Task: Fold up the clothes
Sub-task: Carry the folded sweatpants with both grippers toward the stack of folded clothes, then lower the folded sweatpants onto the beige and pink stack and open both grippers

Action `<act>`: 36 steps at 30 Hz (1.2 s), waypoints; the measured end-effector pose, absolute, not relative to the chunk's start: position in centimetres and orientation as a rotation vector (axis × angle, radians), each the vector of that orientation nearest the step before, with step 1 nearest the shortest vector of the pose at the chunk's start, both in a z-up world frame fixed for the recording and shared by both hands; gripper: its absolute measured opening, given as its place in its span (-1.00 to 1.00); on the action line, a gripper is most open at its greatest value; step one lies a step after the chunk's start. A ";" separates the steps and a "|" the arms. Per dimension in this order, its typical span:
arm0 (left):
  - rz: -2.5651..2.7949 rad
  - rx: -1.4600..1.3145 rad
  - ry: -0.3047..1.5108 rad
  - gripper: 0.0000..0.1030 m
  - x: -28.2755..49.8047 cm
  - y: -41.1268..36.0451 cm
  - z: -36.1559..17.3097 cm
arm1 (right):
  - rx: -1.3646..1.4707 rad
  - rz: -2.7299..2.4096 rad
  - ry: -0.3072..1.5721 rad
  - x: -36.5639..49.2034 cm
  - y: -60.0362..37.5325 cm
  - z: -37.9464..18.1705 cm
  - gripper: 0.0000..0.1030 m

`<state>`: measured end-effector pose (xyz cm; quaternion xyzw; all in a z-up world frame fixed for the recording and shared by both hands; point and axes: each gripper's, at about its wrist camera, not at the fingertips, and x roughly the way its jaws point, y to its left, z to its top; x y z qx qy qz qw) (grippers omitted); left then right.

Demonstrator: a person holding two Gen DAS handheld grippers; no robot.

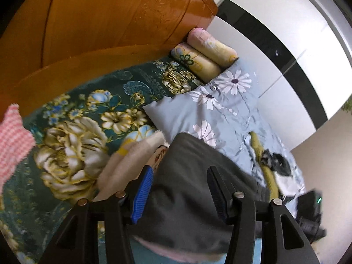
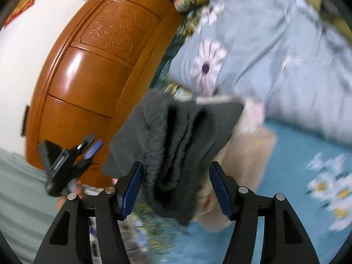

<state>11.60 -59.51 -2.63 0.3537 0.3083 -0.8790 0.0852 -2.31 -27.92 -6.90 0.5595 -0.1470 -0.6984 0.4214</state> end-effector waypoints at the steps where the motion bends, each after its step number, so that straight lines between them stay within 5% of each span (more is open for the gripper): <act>1: -2.629 1.066 0.883 0.08 11.6 -59.0 -2.5 | 1.371 -1.791 -0.325 -2.3 -27.9 -5.9 0.23; 11: -2.690 1.234 0.508 0.08 9.5 -53.7 -4.4 | 1.051 -1.821 0.207 1.1 -36.2 -1.0 0.23; 24: -2.676 1.217 0.687 0.15 10.7 -54.2 -10.2 | 1.137 -1.877 0.148 0.7 -34.8 -7.6 0.23; 28: -2.641 1.206 0.687 0.17 10.9 -53.6 -9.8 | 1.141 -1.908 0.219 1.6 -35.1 -7.2 0.23; 36: -2.626 1.118 0.653 0.40 15.6 -50.6 -9.0 | 1.123 -1.919 0.054 6.7 -30.0 -3.9 0.23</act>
